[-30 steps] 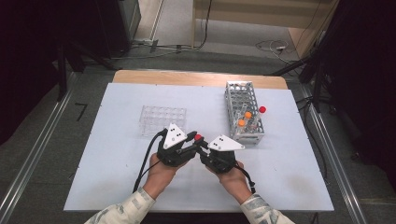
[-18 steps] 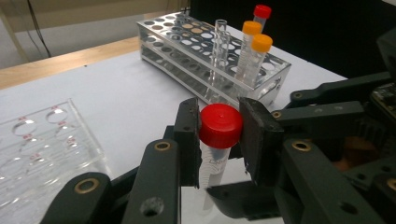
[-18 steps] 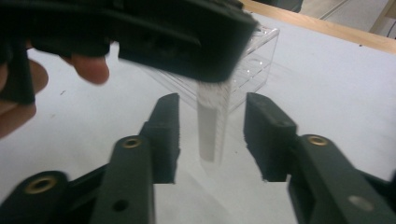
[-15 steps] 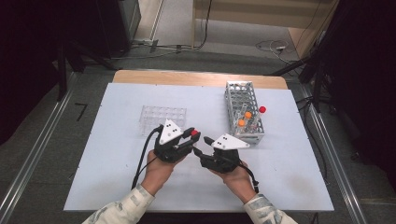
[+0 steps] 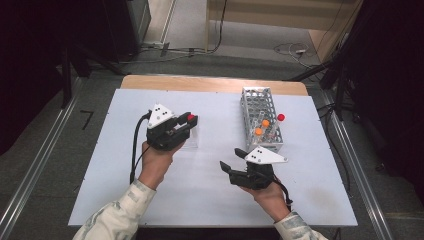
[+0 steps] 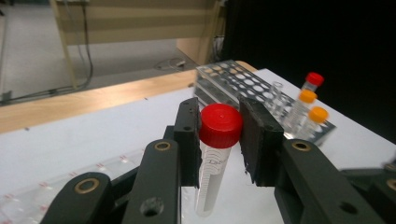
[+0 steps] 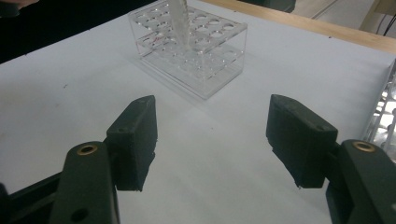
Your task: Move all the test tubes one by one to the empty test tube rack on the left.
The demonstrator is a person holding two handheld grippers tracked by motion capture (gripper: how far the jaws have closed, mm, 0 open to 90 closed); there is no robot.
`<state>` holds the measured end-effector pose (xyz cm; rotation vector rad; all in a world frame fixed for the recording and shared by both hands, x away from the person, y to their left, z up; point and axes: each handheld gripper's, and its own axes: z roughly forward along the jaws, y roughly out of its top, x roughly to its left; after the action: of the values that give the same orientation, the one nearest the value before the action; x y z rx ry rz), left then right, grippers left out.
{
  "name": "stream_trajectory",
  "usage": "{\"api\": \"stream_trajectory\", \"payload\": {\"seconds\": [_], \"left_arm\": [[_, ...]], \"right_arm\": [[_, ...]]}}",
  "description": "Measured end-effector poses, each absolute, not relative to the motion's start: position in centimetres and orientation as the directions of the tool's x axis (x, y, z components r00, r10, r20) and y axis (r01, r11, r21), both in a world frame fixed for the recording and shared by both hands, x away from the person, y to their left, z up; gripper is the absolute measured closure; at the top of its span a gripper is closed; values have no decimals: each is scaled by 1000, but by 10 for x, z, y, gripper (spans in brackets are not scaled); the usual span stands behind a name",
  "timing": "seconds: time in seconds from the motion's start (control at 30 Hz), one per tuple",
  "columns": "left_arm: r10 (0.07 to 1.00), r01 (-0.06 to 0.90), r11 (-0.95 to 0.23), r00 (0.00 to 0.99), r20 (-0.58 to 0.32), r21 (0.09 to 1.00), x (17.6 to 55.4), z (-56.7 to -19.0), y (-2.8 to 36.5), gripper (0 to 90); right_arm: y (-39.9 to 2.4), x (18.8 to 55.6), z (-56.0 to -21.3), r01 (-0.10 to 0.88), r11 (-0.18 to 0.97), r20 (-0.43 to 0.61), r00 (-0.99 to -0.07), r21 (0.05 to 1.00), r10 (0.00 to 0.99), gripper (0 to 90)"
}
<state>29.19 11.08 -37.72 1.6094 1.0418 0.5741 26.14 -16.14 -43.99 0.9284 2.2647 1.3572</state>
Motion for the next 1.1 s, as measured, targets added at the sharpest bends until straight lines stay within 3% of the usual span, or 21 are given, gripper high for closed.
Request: {"api": "stream_trajectory", "payload": {"seconds": [0.57,1.1], "left_arm": [[893,326,-54,439,-100,944,321,-386,108,699],[907,368,-100,416,-67,925,328,-436,97,696]], "right_arm": [[-168,256,-439,356,320,47,-730,878,682,328],[-169,256,-440,361,321,49,-728,875,684,333]]}}
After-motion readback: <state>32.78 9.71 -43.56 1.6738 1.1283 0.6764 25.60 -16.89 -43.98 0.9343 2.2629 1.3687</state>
